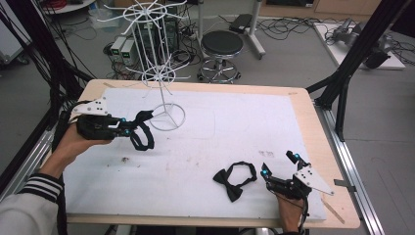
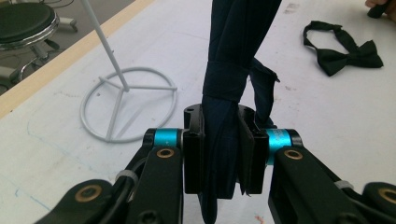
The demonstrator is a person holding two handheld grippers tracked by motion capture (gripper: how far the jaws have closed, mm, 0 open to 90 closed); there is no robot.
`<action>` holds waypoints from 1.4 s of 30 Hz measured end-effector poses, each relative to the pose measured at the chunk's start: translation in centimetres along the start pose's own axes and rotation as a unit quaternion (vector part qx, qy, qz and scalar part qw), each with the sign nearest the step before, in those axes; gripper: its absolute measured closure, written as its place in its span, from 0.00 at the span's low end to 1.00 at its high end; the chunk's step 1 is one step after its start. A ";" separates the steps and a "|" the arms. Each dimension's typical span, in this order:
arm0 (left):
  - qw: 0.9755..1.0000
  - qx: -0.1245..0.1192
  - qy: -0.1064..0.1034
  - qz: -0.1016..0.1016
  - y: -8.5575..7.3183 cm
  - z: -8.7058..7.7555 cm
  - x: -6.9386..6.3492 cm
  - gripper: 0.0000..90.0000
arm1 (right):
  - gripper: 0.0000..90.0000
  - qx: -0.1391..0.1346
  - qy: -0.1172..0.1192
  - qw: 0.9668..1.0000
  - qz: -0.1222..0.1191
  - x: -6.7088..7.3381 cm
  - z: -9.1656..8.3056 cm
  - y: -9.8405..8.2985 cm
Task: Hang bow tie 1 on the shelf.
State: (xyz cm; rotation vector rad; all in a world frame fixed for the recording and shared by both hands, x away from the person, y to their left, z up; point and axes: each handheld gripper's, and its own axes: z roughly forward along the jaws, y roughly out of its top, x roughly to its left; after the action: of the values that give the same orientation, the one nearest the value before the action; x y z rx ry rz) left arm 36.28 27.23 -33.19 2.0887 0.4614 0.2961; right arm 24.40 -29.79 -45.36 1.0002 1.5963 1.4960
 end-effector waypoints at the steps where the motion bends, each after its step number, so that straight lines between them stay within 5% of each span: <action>1: 1.000 -0.005 0.000 -0.001 0.0 -0.1 0.0 0.83 | 0.03 0.000 0.000 1.000 0.000 0.0 0.0 0.0; 11: 0.998 -0.066 0.001 -0.016 0.8 -0.7 0.0 0.83 | 0.03 0.000 0.000 1.000 -0.001 0.0 0.0 0.0; 22: 0.992 -0.116 0.020 -0.044 1.5 -0.9 0.2 0.83 | 0.03 0.001 0.001 1.000 -0.003 0.0 0.0 0.0; 27: 0.987 -0.144 0.029 -0.057 1.8 -0.9 0.3 0.83 | 0.03 0.001 0.001 1.000 -0.004 0.0 0.0 0.0; 42: 0.984 -0.156 0.055 -0.069 2.9 -0.5 0.9 0.83 | 0.03 0.002 0.000 1.000 -0.004 0.0 0.0 0.0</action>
State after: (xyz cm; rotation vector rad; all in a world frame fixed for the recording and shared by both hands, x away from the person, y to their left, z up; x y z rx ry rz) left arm 37.51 26.57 -30.42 1.7335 0.5839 0.3775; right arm 24.43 -29.77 -45.35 0.9931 1.6021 1.4886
